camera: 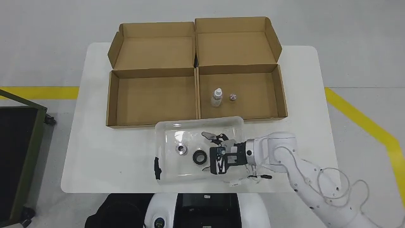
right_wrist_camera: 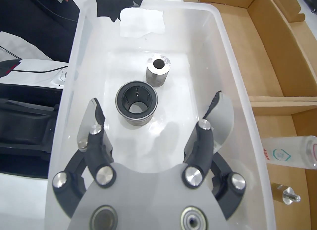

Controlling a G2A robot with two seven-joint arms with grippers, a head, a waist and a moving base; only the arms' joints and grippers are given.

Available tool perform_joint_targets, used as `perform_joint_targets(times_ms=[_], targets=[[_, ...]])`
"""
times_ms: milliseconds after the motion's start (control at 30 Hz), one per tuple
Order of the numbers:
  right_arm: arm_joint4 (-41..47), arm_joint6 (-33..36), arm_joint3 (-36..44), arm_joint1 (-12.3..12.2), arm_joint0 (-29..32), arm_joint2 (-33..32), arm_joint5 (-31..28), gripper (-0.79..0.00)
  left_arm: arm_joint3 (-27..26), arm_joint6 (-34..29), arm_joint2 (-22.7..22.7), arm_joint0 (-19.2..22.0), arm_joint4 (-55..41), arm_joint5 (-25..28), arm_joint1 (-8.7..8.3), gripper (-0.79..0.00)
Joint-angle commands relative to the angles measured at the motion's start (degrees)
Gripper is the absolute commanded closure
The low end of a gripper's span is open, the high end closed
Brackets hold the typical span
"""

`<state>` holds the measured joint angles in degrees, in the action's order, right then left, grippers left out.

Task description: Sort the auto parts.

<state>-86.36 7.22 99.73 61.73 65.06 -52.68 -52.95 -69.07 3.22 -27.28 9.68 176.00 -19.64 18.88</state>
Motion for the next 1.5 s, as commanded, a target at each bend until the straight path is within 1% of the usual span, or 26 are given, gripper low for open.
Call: perform_joint_targets(times_ms=[0,267,467,567,633,667,700,733,767,800,833,900,933,967,1000,1067,1300,1467], targets=[[-0.4,-0.3,-0.8,0.2,-0.3,0.7,0.4,-0.683,0.0,0.0,0.0,0.0,0.0,0.0,0.00,-0.785],[-1.2,-1.0,-3.4,0.9,-1.5,3.5,1.4,-0.659,0.0,0.0,0.0,0.0,0.0,0.0,0.00,-0.785],[-0.7,-1.1,-4.6,1.5,-2.3,5.5,1.8,-0.591,0.0,0.0,0.0,0.0,0.0,0.0,0.00,-0.785],[-0.4,-1.3,-5.3,1.7,-2.6,6.1,1.9,-0.545,0.0,0.0,0.0,0.0,0.0,0.0,0.00,-0.785],[-0.1,-1.3,-5.9,1.8,-2.8,6.1,2.3,-0.477,0.0,0.0,0.0,0.0,0.0,0.0,0.00,-0.785],[0.0,-1.3,-6.1,1.8,-2.9,6.0,2.3,-0.406,0.0,0.0,0.0,0.0,0.0,0.0,0.00,-0.785],[0.1,-1.3,-6.3,1.8,-2.9,6.0,2.3,-0.376,0.0,0.0,0.0,0.0,0.0,0.0,0.00,-0.785],[0.2,-1.4,-6.4,1.8,-3.0,6.0,2.3,-0.372,0.0,0.0,0.0,0.0,0.0,0.0,0.00,-0.785],[0.6,-1.7,-6.5,1.8,-3.0,5.9,2.1,-0.329,0.0,0.0,0.0,0.0,0.0,0.0,0.00,-0.785],[0.8,-1.9,-6.6,1.8,-3.0,5.9,2.0,-0.308,0.0,0.0,0.0,0.0,0.0,0.0,0.00,-0.785],[0.9,-1.9,-6.6,1.8,-3.1,5.8,1.8,-0.249,0.0,0.0,0.0,0.0,0.0,0.0,0.00,-0.785],[1.2,-2.3,-6.6,1.8,-3.0,5.7,1.5,-0.182,0.0,0.0,0.0,0.0,0.0,0.0,0.00,-0.785],[1.2,-2.3,-6.6,1.8,-3.0,5.6,1.4,-0.129,0.0,0.0,0.0,0.0,0.0,0.0,0.00,-0.785],[1.4,-2.5,-6.6,1.7,-2.9,5.4,1.4,-0.108,0.0,0.0,0.0,0.0,0.0,0.0,0.00,-0.785],[1.6,-2.6,-6.5,1.7,-2.9,5.2,1.5,-0.058,0.0,0.0,0.0,0.0,0.0,0.0,0.00,-0.785],[2.1,-2.8,-6.1,1.6,-2.7,4.6,1.5,0.000,0.0,0.0,0.0,0.0,0.0,0.0,0.00,-0.785],[4.2,-3.0,-3.1,1.0,-2.6,1.3,1.5,0.000,0.0,0.0,0.0,0.0,0.0,0.0,0.00,-0.785],[7.5,-3.7,-1.1,0.7,-2.3,-1.2,2.5,0.000,0.0,0.0,0.0,0.0,0.0,0.0,0.00,-0.785]])
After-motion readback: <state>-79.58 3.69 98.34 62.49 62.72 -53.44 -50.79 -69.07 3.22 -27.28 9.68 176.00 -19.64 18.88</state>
